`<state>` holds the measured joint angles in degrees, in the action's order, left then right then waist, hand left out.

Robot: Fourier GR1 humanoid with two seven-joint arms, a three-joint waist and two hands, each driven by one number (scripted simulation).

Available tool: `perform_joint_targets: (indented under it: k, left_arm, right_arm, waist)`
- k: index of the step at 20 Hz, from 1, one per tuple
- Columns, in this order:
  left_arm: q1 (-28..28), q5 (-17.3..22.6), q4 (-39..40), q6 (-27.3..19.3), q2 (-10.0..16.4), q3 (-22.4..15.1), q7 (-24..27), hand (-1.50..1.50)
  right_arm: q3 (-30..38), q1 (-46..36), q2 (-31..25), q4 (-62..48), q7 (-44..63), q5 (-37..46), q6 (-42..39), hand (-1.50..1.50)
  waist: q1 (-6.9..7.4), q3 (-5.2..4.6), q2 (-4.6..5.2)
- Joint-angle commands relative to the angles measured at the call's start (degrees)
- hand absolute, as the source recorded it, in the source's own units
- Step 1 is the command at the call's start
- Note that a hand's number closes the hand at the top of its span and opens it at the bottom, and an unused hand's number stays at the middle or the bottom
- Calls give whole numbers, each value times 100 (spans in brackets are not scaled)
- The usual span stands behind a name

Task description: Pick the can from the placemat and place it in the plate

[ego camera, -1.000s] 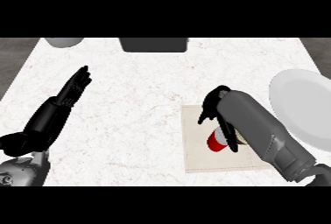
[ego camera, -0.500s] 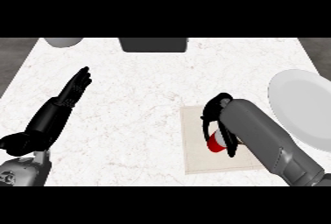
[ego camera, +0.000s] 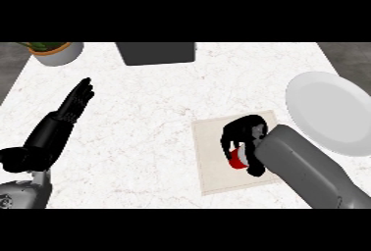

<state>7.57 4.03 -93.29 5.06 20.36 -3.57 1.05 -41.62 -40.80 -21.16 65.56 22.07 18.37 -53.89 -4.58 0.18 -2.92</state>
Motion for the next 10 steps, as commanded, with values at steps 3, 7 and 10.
perform_joint_targets:
  k: [3,7,10]
  left_arm:
    - [-298,38,96,-112,23,171,-78,0]
    - [-504,15,79,-171,118,328,-10,0]
    - [-546,-7,-3,-200,151,387,61,0]
  right_arm:
    - [47,267,-527,1838,-416,831,1726,150]
    - [311,652,-1158,2926,-803,1207,2616,150]
    - [460,1267,-1623,3643,-1119,1428,3264,150]
  waist:
    - [-538,61,-255]
    - [-700,51,-232]
    - [-801,54,-140]
